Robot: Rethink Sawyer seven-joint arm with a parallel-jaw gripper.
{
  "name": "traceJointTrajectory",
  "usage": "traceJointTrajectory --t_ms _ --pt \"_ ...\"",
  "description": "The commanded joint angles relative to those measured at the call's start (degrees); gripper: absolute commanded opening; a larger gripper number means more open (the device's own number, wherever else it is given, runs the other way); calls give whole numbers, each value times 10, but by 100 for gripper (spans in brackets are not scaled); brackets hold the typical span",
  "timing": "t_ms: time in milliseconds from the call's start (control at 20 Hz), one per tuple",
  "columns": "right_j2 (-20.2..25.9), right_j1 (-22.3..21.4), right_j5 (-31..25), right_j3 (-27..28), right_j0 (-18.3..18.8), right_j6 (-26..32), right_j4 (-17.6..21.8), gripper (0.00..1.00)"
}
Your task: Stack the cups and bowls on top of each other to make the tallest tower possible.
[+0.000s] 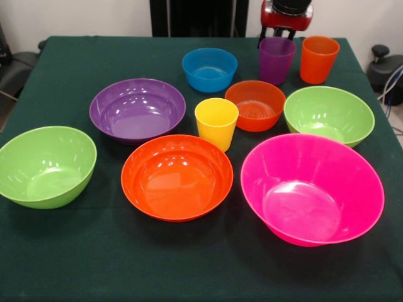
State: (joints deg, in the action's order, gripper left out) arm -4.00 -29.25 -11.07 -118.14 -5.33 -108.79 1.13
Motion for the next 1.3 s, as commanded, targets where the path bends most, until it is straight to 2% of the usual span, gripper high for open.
traceJointTrajectory --t_ms 50,350,600,950,1300 --pt "39 -2 39 35 2 -87 -11 100" --pt "54 -83 -34 -12 15 -80 -19 100" --pt "61 -116 -68 -28 18 -79 -26 100" --pt "60 -136 -90 -34 19 -77 -26 100" --pt "62 -129 -80 -33 22 -76 -25 100"
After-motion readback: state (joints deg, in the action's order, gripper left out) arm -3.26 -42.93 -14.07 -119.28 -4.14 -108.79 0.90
